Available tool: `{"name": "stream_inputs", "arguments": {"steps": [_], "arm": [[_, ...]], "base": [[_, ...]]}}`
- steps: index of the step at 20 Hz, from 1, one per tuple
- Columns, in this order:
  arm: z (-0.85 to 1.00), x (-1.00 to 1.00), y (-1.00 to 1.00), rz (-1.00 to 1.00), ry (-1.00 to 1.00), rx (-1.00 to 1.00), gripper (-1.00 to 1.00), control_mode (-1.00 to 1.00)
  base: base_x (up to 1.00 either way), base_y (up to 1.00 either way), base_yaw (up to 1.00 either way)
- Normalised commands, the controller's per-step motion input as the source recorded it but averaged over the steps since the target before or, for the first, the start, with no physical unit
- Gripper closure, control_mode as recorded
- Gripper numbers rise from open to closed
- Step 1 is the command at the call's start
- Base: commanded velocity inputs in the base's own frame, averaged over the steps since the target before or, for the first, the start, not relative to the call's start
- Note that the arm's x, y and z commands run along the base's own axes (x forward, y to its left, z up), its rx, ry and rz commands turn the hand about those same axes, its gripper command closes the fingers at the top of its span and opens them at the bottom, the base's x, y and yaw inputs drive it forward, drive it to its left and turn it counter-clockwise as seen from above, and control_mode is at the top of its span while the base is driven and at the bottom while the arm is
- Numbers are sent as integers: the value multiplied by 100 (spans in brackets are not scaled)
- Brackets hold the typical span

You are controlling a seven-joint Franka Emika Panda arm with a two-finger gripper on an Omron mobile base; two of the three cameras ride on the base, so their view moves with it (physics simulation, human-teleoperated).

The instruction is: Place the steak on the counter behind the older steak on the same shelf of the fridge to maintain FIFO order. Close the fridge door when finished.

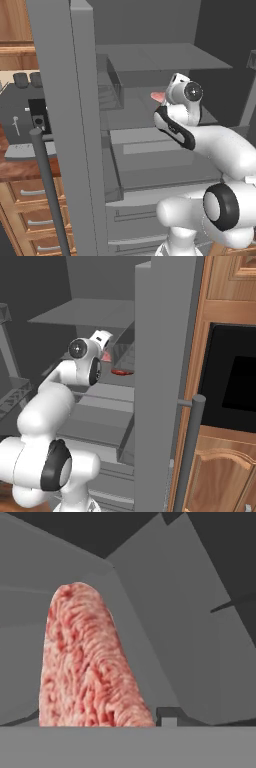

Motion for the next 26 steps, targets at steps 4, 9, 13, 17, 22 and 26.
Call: {"name": "stream_inputs", "arguments": {"steps": [4, 9, 13, 17, 22, 26], "arm": [[-17, 38, -14, 2, 1, -3, 100, -100], [-21, 33, -19, 3, 0, -1, 100, -100], [-18, 31, -20, 1, 0, -1, 100, -100], [-14, 35, -20, 0, 0, 0, 100, -100], [-3, 33, -14, 0, 2, -1, 100, -100], [-1, 42, -5, 0, 7, -2, 100, -100]], "base": [[0, 0, 0], [0, 0, 0], [0, 0, 0], [0, 0, 0], [0, 0, 0], [0, 0, 0]]}}
